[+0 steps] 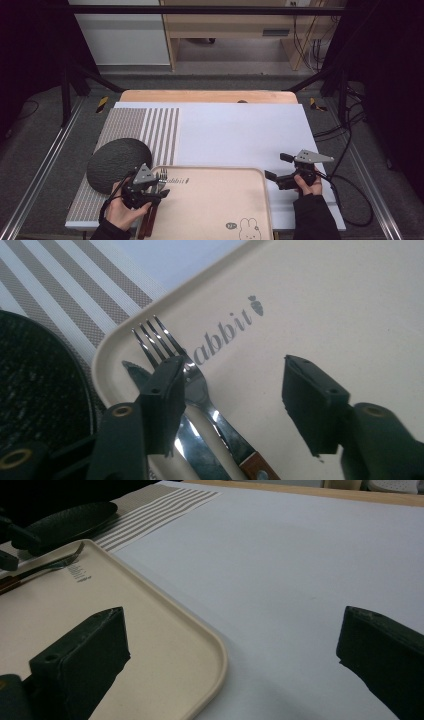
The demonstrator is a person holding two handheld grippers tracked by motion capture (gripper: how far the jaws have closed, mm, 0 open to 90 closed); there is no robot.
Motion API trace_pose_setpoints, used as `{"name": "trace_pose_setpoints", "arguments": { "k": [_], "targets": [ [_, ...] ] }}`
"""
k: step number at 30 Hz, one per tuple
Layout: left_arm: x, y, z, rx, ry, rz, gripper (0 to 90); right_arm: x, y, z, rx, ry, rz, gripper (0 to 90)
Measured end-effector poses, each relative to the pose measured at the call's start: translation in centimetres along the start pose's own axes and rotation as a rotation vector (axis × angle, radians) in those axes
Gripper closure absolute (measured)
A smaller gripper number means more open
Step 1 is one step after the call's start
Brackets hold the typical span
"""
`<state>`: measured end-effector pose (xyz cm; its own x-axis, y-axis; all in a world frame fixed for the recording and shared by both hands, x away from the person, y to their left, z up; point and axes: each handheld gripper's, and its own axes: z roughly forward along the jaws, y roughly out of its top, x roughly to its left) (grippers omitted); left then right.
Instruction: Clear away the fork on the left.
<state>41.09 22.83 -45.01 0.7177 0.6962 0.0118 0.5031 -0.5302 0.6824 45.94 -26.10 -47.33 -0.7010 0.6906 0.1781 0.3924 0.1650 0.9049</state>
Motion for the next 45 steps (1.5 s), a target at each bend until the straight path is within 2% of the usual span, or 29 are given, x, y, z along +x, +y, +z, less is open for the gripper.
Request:
{"name": "trace_pose_setpoints", "arguments": {
  "k": [7,15,21,29,40,45],
  "targets": [
    [0.7,0.2,-0.9,-0.038,0.023,0.021,20.1,0.0,0.0,0.0,0.000,-0.001,-0.001,0.5],
    [1.5,0.1,-1.7,-0.053,0.042,0.037,7.2,0.0,0.0,0.0,0.000,-0.002,-0.001,0.5],
    [2.1,-0.1,-2.5,-0.066,0.054,0.057,4.5,0.0,0.0,0.0,0.000,-0.003,0.000,0.5],
    [2.9,-0.6,-3.4,-0.064,0.075,0.119,2.1,0.0,0.0,0.0,0.001,-0.005,0.002,0.5],
    [4.3,-2.0,-4.3,-0.026,0.110,0.215,2.1,0.0,0.0,0.1,0.003,-0.006,0.005,0.5],
    [4.9,-2.5,-4.6,-0.015,0.127,0.240,2.1,0.0,0.0,0.1,0.004,-0.009,0.003,0.5]
  ]
}}
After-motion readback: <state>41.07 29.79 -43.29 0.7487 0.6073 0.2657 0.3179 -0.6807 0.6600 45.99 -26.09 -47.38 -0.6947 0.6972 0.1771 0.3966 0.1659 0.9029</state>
